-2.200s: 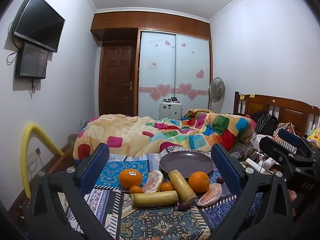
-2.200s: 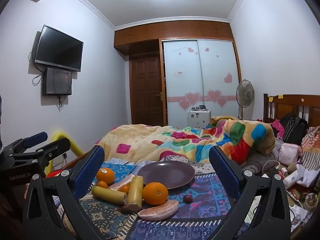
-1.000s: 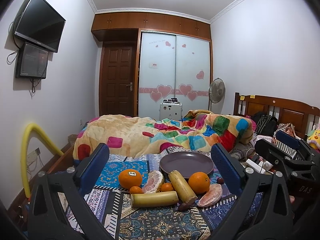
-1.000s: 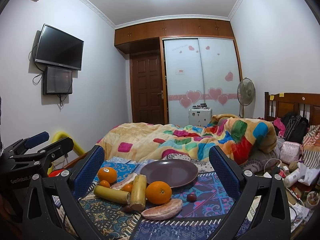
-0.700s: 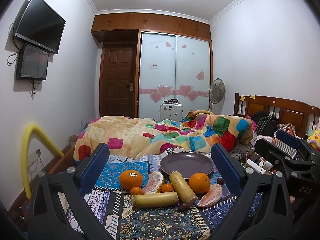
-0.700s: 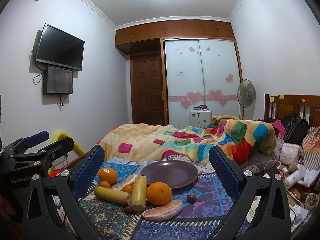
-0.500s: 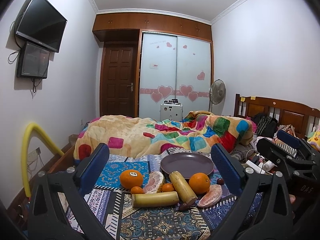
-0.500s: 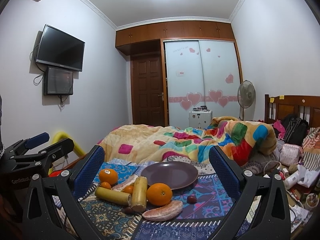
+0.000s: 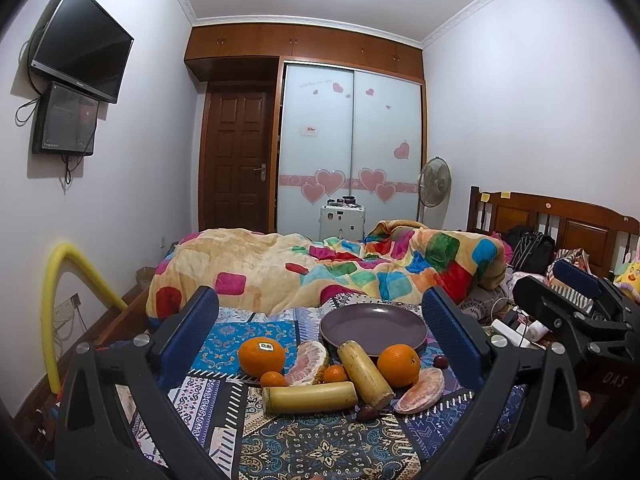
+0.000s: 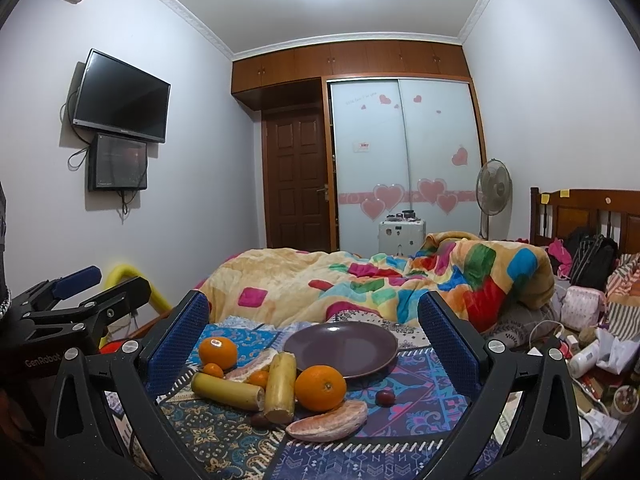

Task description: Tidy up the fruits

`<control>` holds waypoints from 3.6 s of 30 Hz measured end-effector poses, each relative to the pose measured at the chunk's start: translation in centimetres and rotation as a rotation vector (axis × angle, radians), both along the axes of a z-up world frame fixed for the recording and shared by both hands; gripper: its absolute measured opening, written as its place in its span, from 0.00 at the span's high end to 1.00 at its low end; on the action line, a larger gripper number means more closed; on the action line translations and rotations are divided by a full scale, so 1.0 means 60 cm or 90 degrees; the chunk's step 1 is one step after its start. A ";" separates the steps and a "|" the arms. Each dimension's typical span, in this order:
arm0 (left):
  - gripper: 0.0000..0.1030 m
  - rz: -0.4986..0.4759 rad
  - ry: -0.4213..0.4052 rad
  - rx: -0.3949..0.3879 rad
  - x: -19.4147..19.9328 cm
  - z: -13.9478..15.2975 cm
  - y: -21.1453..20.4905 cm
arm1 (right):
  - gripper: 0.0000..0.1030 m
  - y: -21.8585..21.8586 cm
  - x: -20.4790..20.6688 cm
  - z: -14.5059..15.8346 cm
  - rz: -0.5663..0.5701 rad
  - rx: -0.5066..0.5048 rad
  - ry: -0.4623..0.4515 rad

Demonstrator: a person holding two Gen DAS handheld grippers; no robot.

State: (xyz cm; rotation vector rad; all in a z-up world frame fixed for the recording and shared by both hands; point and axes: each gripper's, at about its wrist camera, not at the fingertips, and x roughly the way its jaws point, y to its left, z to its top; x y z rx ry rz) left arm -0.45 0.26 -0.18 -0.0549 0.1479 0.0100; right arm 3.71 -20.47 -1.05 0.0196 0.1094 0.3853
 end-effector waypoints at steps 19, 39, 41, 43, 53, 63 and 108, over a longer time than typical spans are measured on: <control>0.00 -0.001 0.009 0.003 0.011 -0.006 -0.003 | 0.00 -0.001 0.012 -0.012 -0.004 0.002 0.013; 0.07 0.008 0.203 0.030 0.147 -0.095 0.068 | 0.01 0.001 0.152 -0.109 0.035 -0.123 0.204; 0.09 0.004 0.231 0.025 0.169 -0.106 0.078 | 0.06 0.008 0.166 -0.120 0.044 -0.139 0.227; 0.15 -0.006 0.262 0.010 0.190 -0.117 0.090 | 0.10 0.012 0.177 -0.128 0.053 -0.146 0.246; 0.28 -0.021 0.360 0.008 0.276 -0.156 0.115 | 0.25 0.049 0.214 -0.151 0.111 -0.171 0.307; 0.28 -0.030 0.425 0.006 0.336 -0.185 0.133 | 0.34 0.063 0.261 -0.168 0.132 -0.172 0.381; 0.34 -0.093 0.335 0.051 0.330 -0.061 0.027 | 0.39 -0.008 0.284 -0.063 0.094 -0.102 0.302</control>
